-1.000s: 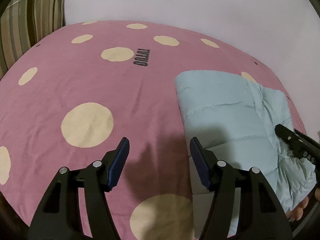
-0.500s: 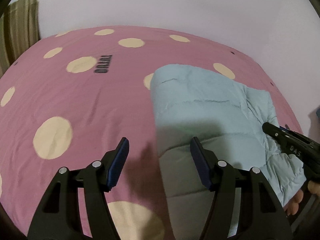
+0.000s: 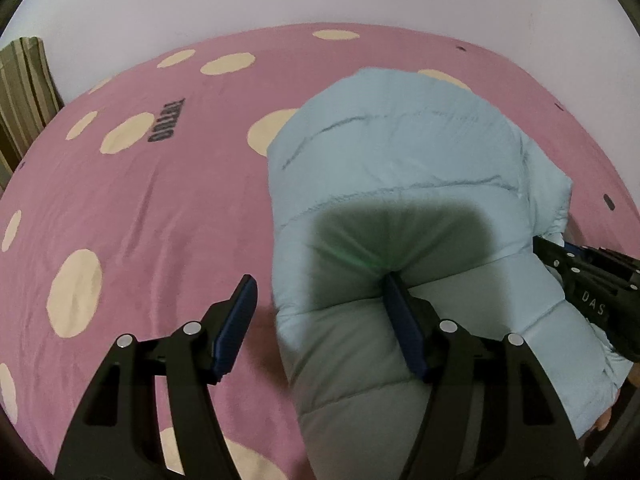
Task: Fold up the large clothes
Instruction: 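Grasp the folded jacket end with both grippers and lift it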
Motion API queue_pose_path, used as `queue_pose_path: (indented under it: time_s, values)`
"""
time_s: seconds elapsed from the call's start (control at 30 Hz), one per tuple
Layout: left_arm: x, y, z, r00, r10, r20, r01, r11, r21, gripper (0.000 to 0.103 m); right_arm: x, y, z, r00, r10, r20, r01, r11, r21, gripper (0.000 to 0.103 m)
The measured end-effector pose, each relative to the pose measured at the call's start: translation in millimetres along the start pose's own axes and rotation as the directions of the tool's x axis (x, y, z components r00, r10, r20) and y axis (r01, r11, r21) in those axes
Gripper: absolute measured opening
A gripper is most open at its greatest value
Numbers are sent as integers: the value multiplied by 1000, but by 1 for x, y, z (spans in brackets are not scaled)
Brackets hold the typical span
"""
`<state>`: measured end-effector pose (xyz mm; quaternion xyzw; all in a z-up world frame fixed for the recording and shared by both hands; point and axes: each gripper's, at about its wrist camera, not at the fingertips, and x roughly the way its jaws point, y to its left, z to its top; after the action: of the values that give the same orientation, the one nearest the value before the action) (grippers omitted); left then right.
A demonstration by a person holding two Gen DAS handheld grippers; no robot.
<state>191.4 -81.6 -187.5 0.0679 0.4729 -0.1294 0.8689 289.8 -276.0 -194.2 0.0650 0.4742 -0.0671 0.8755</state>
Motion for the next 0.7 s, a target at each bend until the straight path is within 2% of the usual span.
queue_pose_path:
  time_s: [0.27, 0.37, 0.53, 0.7]
  values:
    - [19, -6, -1, 999, -17, -36, 18, 1000, 6, 64, 7, -5, -1, 1000, 12, 4, -12, 1000, 11, 9]
    - [13, -5, 0, 1000, -19, -18, 19, 1000, 5, 63, 3, -5, 0, 1000, 24, 12, -24, 999, 23, 9]
    - [-9, -7, -1, 1000, 12, 28, -13, 1000, 27, 62, -19, -7, 2, 999, 28, 31, -28, 999, 27, 12]
    - [-34, 5, -2, 999, -9, 53, 10, 1000, -26, 62, -61, 1, -1, 995, 22, 102, -24, 999, 21, 12]
